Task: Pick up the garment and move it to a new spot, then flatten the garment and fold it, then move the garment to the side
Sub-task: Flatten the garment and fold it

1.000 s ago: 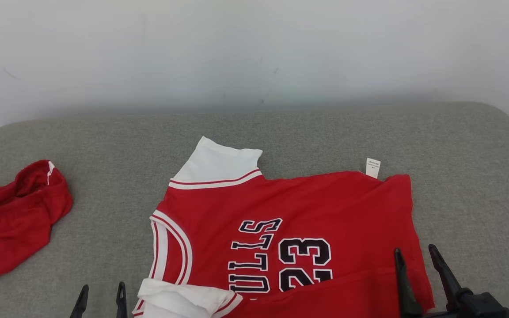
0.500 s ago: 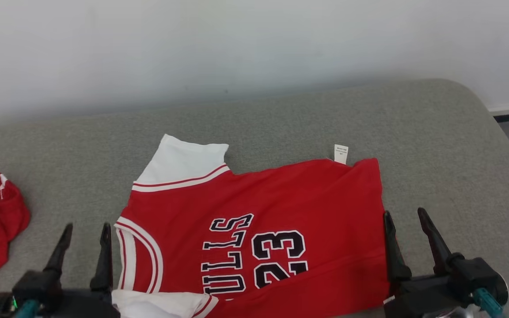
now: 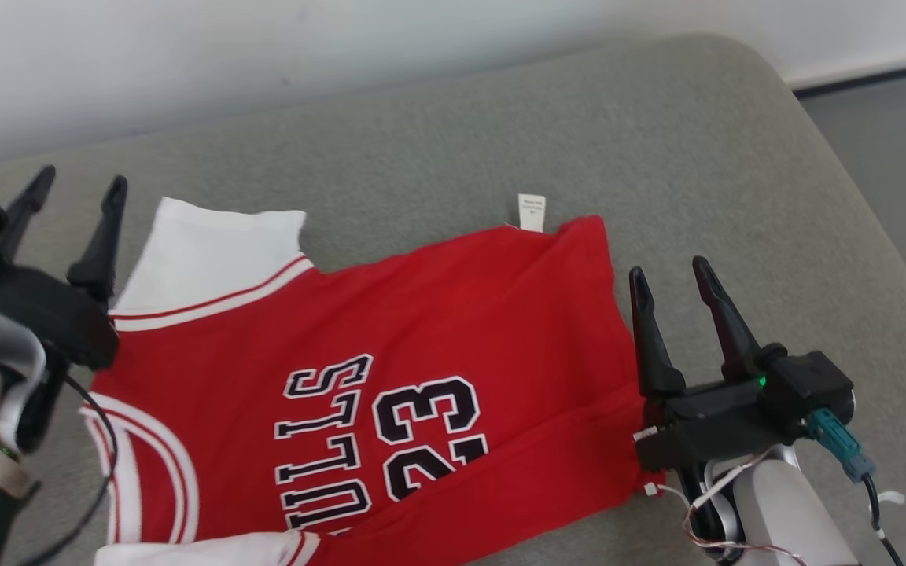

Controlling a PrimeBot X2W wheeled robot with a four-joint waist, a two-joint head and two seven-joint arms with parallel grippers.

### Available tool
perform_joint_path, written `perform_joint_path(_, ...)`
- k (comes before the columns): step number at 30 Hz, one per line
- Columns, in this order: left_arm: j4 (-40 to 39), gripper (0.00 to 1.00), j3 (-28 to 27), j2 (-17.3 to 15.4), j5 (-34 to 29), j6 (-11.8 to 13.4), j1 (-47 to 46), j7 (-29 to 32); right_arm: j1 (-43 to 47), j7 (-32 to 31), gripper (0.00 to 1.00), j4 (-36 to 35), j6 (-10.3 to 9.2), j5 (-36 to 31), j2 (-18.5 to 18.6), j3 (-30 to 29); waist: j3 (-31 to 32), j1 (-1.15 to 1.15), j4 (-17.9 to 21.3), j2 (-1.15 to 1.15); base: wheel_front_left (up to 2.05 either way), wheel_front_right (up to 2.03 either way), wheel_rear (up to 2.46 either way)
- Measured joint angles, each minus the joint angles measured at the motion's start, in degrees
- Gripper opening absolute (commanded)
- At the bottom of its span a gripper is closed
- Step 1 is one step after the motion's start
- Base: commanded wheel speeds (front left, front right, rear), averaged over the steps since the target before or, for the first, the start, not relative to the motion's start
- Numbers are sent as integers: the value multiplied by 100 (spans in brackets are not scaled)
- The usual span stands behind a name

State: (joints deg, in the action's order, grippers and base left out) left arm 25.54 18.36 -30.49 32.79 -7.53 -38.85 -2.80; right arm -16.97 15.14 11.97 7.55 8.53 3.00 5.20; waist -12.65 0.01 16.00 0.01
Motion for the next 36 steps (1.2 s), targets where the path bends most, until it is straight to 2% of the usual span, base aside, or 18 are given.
perform_joint_path(6,576,100,739,-399,533,0,-680,624,-240,-1,100,75,0,213,-2,191,-394,0,331,0,0,0,0)
perform_joint_path(13,1248,100,1225,-799,832,-1,-1151,921,-417,0,100,75,0,526,2,333,-770,-1,686,0,0,0,0)
perform_joint_path(26,1948,100,1780,-869,1120,-1,-1652,971,-416,0,100,163,0,660,-5,438,-1178,-1,1033,0,0,0,0)
perform_joint_path(28,2006,37,1871,-860,1168,-1,-1692,957,-422,0,100,175,0,658,-4,421,-1176,-1,1028,0,0,0,0)
perform_joint_path(29,2017,0,1914,-858,1168,-2,-1709,878,-430,0,100,182,0,645,-3,413,-1175,-2,1018,0,0,0,0)
perform_joint_path(36,2029,0,2041,-689,1393,-1,-1866,425,-726,0,100,619,0,392,-4,387,-1097,-2,829,0,0,0,0)
